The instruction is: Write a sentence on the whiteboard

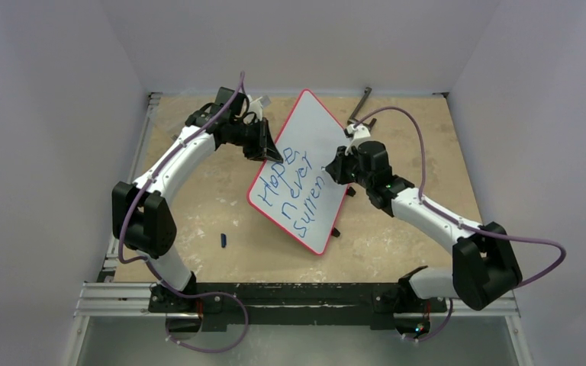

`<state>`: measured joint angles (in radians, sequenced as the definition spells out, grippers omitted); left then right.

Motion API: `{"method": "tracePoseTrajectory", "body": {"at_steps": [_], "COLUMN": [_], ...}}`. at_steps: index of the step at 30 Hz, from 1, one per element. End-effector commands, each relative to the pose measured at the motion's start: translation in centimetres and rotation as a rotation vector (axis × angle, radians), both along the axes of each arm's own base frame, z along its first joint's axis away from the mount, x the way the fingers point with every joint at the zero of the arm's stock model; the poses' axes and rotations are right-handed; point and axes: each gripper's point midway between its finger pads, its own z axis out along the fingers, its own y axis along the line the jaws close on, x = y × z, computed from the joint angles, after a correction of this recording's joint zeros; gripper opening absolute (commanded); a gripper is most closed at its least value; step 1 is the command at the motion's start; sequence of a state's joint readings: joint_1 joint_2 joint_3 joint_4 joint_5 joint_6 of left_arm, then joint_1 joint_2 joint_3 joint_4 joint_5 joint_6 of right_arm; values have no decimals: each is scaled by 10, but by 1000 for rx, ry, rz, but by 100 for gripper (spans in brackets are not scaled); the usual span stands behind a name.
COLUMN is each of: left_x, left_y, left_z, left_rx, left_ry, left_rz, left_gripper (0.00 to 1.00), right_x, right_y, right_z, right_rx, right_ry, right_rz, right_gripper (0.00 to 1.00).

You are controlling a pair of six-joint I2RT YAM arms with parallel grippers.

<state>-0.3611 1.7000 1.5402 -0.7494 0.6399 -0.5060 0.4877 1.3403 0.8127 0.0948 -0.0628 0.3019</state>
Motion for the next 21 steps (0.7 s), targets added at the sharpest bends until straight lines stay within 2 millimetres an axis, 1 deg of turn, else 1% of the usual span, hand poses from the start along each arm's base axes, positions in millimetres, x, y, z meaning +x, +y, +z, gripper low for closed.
{"method": "tracePoseTrajectory", "body": {"at_steps": [1, 5, 12, 21], "left_x": [9, 9, 9, 9], "left_y": [10, 10, 10, 10], "left_z": [21, 21, 20, 20], "left_rx": [17, 19, 21, 20], "left_ry": [-112, -114, -112, -111], "left_rz": [34, 35, 36, 35], "left_gripper": [0, 0, 0, 0], "right_x": [-16, -21, -17, 0], "right_y": [6, 2, -4, -4], "right_z": [-5, -14, -26, -19], "right_rx": [35, 24, -2, -26], "right_ry": [17, 35, 64, 59], "right_rz": [49, 40, -2, -43], "right_gripper": [0, 0, 0, 0]}}
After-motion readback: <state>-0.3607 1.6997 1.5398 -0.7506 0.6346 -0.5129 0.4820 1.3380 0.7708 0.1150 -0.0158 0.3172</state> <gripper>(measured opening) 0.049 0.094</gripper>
